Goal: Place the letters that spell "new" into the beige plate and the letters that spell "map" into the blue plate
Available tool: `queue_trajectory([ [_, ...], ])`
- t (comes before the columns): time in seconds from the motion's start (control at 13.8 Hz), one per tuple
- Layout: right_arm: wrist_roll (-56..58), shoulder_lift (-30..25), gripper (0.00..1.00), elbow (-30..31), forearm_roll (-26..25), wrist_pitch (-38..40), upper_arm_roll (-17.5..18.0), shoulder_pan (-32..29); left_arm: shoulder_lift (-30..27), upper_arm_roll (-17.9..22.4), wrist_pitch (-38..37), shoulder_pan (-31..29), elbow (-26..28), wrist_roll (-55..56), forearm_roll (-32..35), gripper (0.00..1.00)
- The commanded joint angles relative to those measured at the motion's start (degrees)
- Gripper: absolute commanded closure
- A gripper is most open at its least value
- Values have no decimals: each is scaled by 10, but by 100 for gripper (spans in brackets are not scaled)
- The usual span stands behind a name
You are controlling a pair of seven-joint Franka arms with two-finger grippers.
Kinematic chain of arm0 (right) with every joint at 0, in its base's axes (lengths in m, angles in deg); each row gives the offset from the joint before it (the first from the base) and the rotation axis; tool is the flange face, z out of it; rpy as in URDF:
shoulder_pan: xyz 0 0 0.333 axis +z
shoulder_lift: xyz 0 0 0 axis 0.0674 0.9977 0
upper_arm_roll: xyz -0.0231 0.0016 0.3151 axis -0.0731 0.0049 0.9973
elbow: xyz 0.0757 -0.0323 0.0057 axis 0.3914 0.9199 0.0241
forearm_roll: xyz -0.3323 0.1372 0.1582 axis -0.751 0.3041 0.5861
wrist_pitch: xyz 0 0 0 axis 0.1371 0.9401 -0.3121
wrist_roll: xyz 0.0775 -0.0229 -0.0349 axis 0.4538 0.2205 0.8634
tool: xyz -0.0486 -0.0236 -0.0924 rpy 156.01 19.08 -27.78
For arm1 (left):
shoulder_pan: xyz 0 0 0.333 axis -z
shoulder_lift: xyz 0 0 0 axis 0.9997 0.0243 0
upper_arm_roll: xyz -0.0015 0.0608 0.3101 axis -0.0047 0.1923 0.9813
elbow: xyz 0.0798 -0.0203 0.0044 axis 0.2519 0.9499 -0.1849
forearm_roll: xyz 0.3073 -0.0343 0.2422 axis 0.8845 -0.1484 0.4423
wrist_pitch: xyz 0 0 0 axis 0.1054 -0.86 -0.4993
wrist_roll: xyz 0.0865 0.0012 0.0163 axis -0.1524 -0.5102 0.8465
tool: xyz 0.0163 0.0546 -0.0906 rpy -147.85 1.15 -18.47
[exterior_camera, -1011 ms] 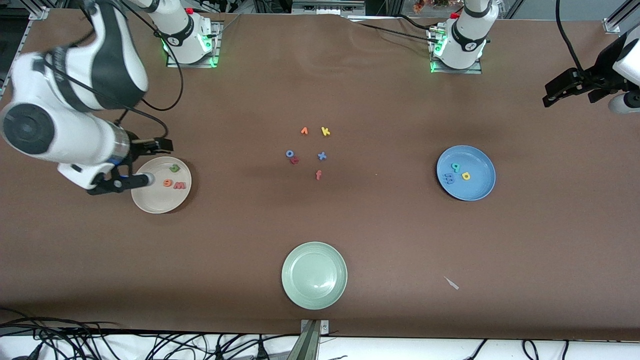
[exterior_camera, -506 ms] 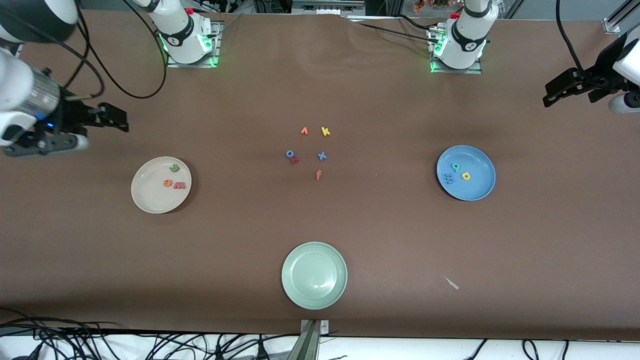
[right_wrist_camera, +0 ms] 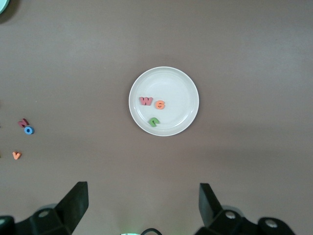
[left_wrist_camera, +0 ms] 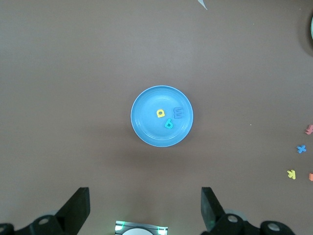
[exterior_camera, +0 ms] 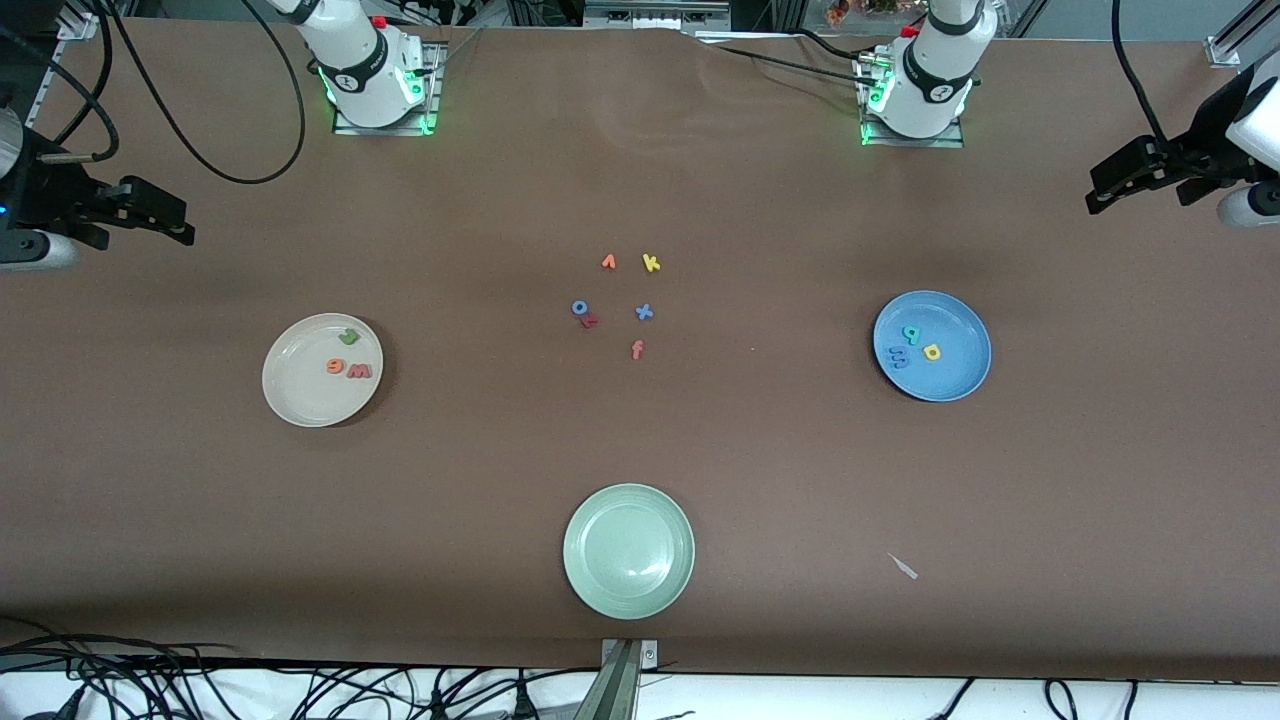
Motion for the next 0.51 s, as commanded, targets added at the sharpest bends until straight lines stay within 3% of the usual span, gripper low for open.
queue_trajectory([
  [0.0, 0, -15, 0, 22, -4, -11, 13, -11, 7, -2, -14, -5, -20, -12, -14, 0],
  [0.43, 0, -1, 0, 16, -9, -22, 12, -5, 7, -3, -14, -5, -20, -12, -14, 0],
])
